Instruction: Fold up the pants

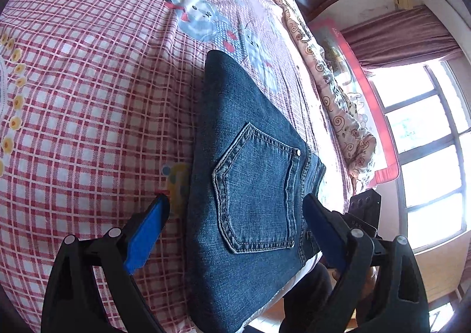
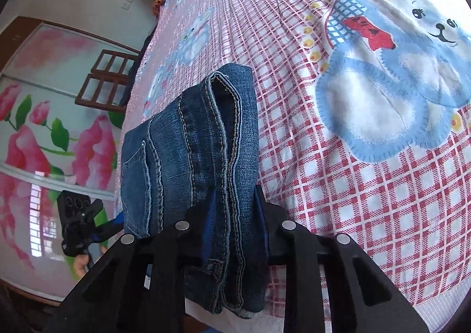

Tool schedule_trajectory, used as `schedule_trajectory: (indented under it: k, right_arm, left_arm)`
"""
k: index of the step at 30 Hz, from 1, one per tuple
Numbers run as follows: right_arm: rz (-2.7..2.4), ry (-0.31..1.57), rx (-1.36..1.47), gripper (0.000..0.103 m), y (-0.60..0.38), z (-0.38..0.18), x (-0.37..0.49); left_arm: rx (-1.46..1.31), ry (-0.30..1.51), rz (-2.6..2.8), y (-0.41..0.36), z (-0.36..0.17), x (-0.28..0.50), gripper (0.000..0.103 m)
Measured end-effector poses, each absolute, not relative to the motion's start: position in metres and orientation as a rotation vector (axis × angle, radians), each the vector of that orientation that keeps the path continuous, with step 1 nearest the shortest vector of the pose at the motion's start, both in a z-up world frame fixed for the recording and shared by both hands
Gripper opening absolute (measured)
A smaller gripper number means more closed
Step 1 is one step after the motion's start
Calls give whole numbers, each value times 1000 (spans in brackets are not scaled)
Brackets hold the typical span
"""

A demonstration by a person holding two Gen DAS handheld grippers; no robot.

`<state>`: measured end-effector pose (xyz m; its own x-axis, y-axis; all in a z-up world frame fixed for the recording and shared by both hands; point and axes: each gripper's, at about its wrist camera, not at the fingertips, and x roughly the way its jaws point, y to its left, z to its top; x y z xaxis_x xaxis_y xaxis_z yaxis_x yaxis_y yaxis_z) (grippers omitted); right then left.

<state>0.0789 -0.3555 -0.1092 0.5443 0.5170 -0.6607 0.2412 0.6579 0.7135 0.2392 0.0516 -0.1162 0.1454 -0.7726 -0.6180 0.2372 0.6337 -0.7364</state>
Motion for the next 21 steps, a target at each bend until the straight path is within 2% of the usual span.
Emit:
schedule_trajectory:
  k: [6,7,8,11,14,21]
  right_arm:
    - [191,1008,878,24,-360,-112,77]
    - [187,1010,866,24,-358,-110,77]
    - [187,1015,851,20,-355,-107,77]
    - [189,1014,801,13,-347,-91,77]
    - [190,1007,755,11,-343,-73,78]
    - [207,981,664,11,-332,-38,86]
  left_arm:
    - [-541,1246,-774,43,-127,235,80]
    - [-548,1254,-772,44,-129,235,63]
    - [-545,1279,-764,47,-133,236,38]
    - [-536,1286,-754,53,-136,234,19]
    - [-504,1261,-715,53,-125,229,13]
    - [-484,1168,-744,52,-91,226,12]
